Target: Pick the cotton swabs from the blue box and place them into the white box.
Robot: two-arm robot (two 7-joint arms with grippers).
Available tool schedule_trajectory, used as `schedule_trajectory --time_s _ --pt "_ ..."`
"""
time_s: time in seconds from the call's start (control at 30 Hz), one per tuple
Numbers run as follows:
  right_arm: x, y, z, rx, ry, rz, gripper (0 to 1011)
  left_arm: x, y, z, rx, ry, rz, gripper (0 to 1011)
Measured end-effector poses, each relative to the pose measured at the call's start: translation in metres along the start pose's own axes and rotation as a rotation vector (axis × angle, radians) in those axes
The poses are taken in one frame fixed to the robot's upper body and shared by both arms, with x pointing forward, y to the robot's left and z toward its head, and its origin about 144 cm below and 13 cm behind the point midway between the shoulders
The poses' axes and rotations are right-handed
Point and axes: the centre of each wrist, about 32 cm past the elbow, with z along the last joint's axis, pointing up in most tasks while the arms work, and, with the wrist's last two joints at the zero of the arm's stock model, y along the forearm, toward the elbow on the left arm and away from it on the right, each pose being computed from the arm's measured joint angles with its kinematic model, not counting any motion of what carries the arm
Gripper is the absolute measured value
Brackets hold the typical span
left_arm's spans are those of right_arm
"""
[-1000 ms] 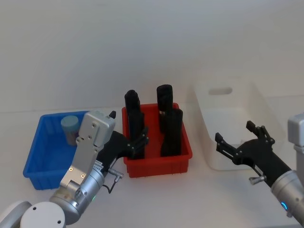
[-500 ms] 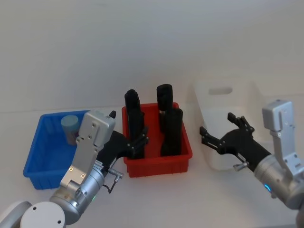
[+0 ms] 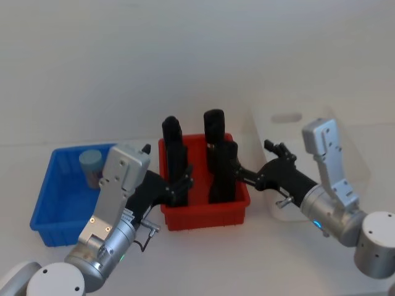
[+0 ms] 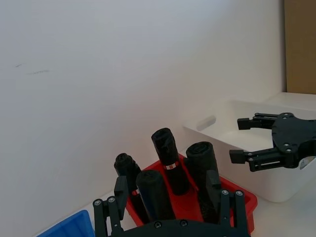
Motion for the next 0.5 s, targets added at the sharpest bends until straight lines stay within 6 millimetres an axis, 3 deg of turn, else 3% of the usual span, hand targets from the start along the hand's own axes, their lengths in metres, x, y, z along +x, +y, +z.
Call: schedule_trajectory --time_s 0.5 --pt "0.003 0.053 -0.012 -0.02 -0.013 0.089 1001 0.0 0.0 0.0 0.0 0.0 0.0 1004"
